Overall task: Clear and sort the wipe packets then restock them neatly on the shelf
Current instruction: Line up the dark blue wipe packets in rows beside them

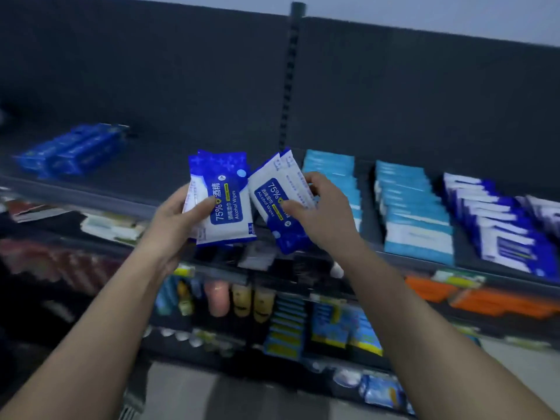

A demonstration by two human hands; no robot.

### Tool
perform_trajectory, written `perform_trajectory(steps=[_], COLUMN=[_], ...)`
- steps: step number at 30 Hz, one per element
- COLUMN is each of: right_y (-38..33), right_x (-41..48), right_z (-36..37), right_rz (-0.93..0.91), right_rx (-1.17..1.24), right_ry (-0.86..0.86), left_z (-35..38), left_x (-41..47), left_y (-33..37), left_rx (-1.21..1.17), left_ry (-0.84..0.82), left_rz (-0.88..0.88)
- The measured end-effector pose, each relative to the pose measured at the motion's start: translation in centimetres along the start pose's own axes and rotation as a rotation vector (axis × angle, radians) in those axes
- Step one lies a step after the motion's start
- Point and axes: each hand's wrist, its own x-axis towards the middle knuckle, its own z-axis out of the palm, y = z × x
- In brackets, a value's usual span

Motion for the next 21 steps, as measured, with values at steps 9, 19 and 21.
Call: perform_trajectory(steps=[9,19,21], right_y=[9.5,19.3,21.4], right_x=[-2.1,-2.2,-1.7], right_z=[-17.3,-32.6,-35.6], right_rz=[0.133,0.305,0.351], right_rx=[-0.045,-0.106,-0.17], right_ry=[0.218,0.394,0.385], left_z=[18.7,36.8,39.8], left_x=[1.8,5.4,6.3], left_y=[-3.6,-6.9,-8.0], left_rx=[0.157,0.236,0.288], left_ry=[-0.165,-0.466,-0.547], left_rz=[-0.007,-0.022,-0.031])
